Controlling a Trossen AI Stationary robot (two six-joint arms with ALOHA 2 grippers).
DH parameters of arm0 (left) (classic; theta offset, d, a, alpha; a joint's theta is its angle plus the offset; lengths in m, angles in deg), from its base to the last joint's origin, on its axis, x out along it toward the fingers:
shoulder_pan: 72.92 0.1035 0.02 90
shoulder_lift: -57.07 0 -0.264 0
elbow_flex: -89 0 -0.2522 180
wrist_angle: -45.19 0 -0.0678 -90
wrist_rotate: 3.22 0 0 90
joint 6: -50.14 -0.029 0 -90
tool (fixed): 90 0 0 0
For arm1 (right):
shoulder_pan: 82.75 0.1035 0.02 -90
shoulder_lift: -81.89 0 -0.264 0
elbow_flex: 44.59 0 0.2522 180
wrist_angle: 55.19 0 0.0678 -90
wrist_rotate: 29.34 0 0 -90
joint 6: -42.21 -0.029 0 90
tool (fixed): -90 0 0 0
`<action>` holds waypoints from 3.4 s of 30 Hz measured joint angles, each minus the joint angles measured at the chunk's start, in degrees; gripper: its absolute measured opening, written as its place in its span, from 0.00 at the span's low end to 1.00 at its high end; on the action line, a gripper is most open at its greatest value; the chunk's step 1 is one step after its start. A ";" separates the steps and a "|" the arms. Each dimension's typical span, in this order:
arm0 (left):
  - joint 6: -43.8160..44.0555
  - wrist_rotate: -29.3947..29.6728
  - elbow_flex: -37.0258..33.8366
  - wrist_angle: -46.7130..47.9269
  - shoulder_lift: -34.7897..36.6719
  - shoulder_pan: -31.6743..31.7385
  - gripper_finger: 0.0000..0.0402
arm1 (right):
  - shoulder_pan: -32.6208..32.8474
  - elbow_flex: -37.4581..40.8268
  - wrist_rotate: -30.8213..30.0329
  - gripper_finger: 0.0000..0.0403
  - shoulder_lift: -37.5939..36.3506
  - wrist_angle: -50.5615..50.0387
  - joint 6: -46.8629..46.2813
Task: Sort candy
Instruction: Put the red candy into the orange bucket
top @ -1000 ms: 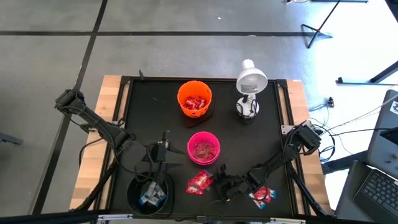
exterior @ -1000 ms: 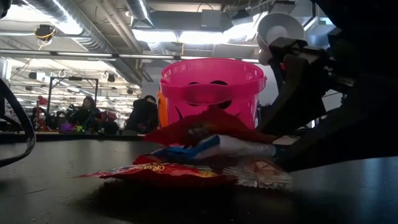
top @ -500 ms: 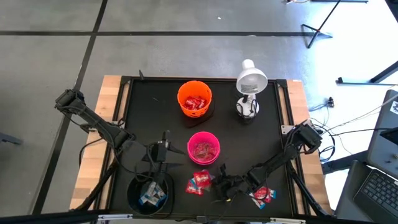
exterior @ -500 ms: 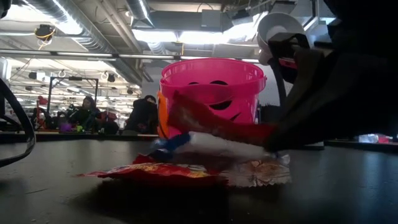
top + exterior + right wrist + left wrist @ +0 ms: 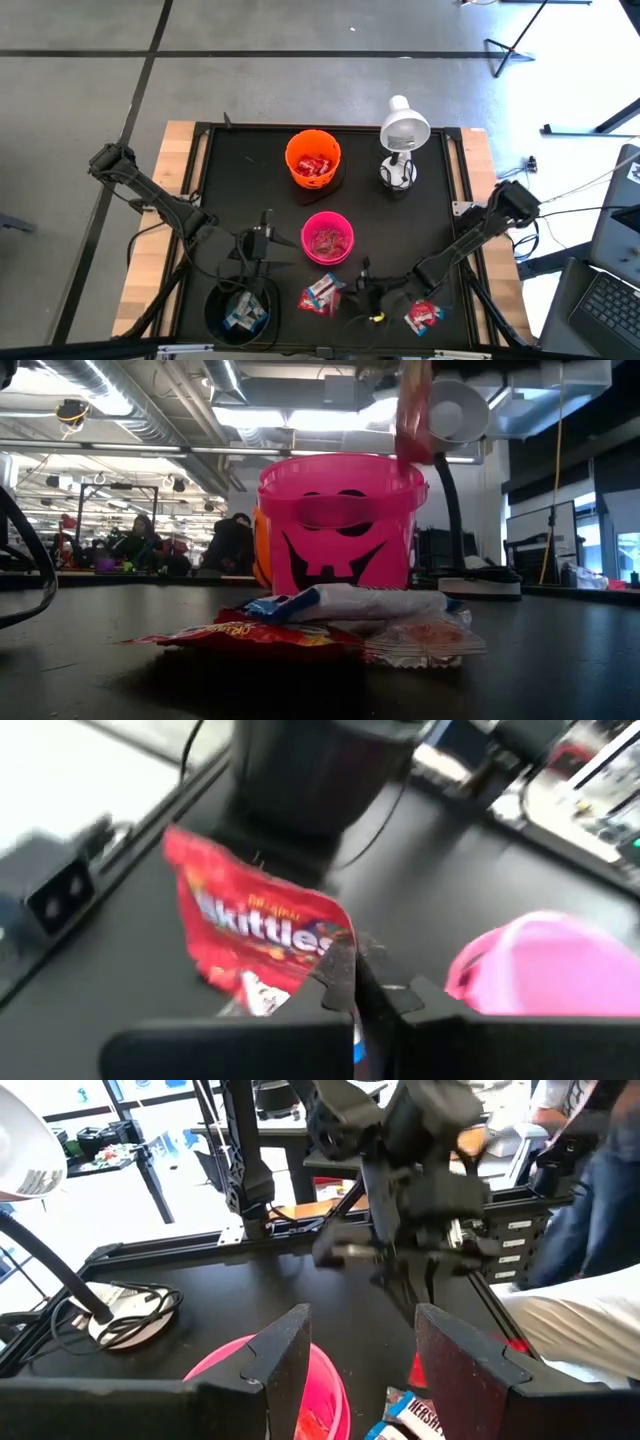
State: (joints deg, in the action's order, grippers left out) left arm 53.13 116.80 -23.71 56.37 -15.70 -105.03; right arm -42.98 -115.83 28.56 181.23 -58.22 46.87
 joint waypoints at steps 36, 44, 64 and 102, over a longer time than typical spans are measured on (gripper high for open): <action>-2.01 4.03 0.00 -4.21 0.02 0.13 0.42 | -55.03 -2.19 26.07 0.05 -12.74 1.16 -3.10; -1.96 4.00 0.00 -4.21 0.02 0.46 0.42 | -54.75 -2.19 26.68 0.36 -12.74 -0.52 -6.04; -2.04 4.00 0.00 -4.44 0.02 0.50 0.42 | -22.03 -2.23 28.74 0.42 -24.37 -17.27 -4.43; -2.03 3.10 0.00 -4.36 0.02 0.43 0.42 | 23.27 -2.16 24.63 0.42 -11.92 -51.62 -76.68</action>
State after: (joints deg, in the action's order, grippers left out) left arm 51.10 119.90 -23.71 52.01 -15.68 -104.60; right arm -19.71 -117.99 53.19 169.32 -109.84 -29.81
